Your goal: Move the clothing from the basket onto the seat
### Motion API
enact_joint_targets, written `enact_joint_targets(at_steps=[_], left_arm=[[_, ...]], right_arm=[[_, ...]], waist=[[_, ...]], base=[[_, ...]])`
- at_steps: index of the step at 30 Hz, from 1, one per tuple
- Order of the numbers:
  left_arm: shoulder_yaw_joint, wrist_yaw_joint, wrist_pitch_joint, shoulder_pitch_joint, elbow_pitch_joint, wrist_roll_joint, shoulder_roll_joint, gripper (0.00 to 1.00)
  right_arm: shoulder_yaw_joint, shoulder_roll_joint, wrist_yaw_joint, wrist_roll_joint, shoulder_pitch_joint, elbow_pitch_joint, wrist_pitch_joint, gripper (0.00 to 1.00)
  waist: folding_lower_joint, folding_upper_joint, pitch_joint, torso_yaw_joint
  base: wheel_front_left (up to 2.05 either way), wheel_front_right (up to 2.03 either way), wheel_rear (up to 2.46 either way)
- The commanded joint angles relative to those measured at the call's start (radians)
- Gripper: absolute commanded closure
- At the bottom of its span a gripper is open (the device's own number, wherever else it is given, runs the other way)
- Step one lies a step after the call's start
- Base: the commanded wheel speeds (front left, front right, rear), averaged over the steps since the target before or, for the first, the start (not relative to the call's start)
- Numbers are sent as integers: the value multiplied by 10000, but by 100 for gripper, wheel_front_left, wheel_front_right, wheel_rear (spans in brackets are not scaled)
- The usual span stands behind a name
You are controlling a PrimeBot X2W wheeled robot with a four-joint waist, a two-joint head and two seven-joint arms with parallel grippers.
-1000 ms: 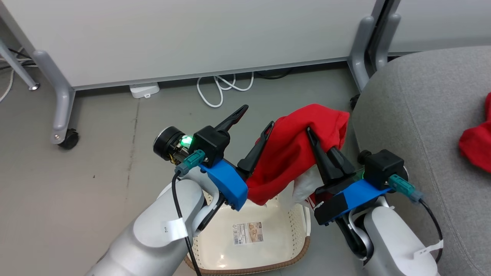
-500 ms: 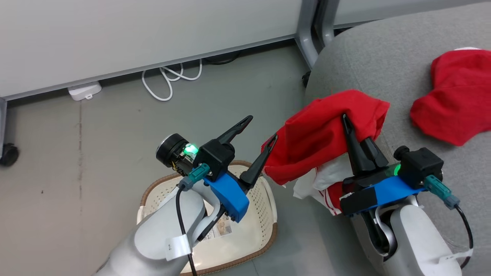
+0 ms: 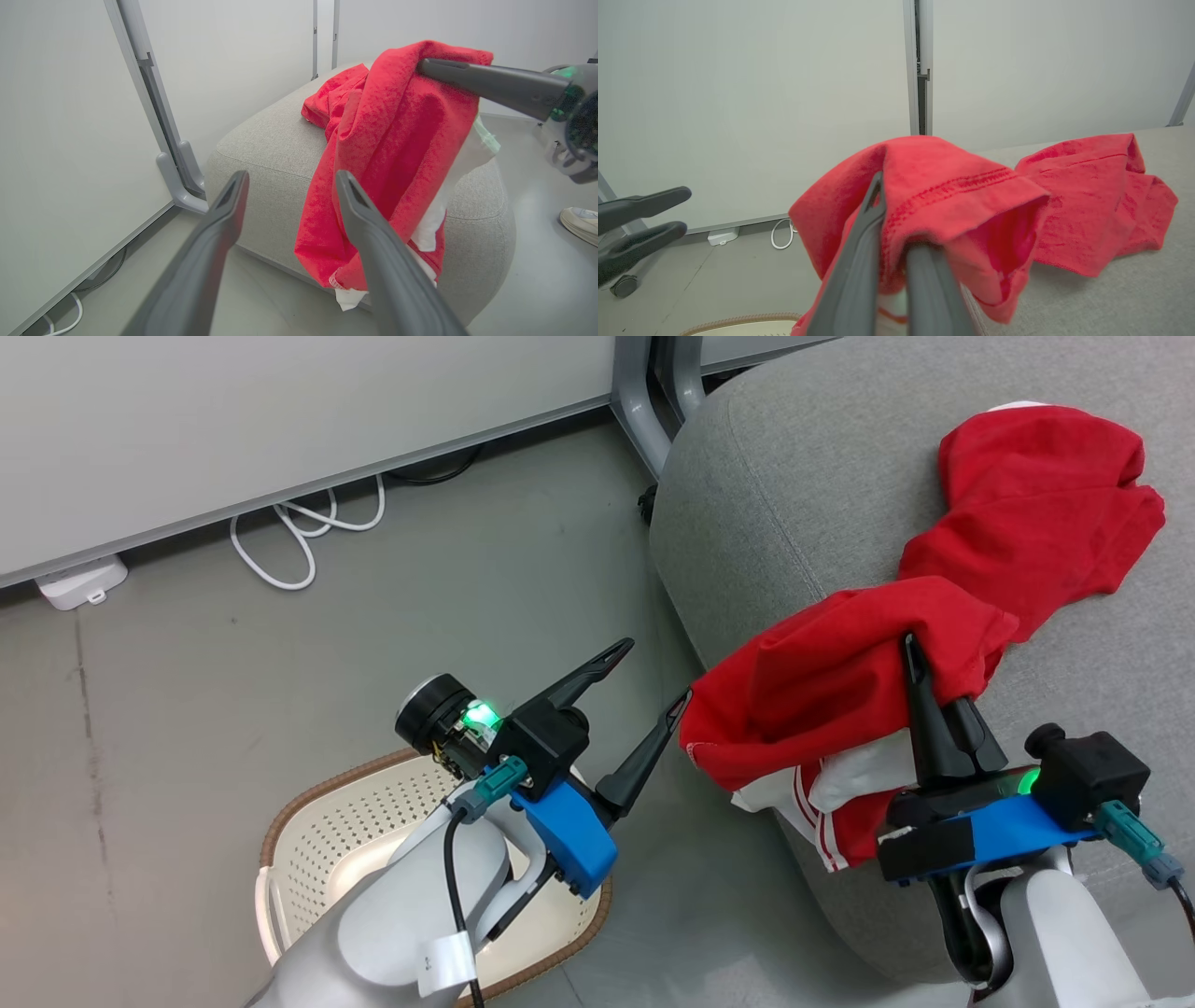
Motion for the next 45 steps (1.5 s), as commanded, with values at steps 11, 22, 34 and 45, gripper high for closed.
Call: enact_joint_targets(at_steps=[11,22,34,45], left_arm=[[175,-57,-47,14,-118,158,17,0],[345,-72,-40,-820,-431,488,251,0],[198,-73,398,-2577,-1246,1081,739,0],[92,17,605,-2695,-1617,1162,1163,0]], right_arm=[[-121,62,1,73,217,-318,-55,100],[-1196,69,1,-170,-2332,-1016,-57,100],[-4654,-2598,1,-372,-7500,-1376,-48,100],[-6217,-4326,-1,-270,-7519,425,-46,100]], waist=[[0,0,3,-77],[0,0,1351,244],[0,0,4375,749],[0,0,5094,308]], base=[[0,0,0],[0,0,0],[0,0,0],[0,0,0]])
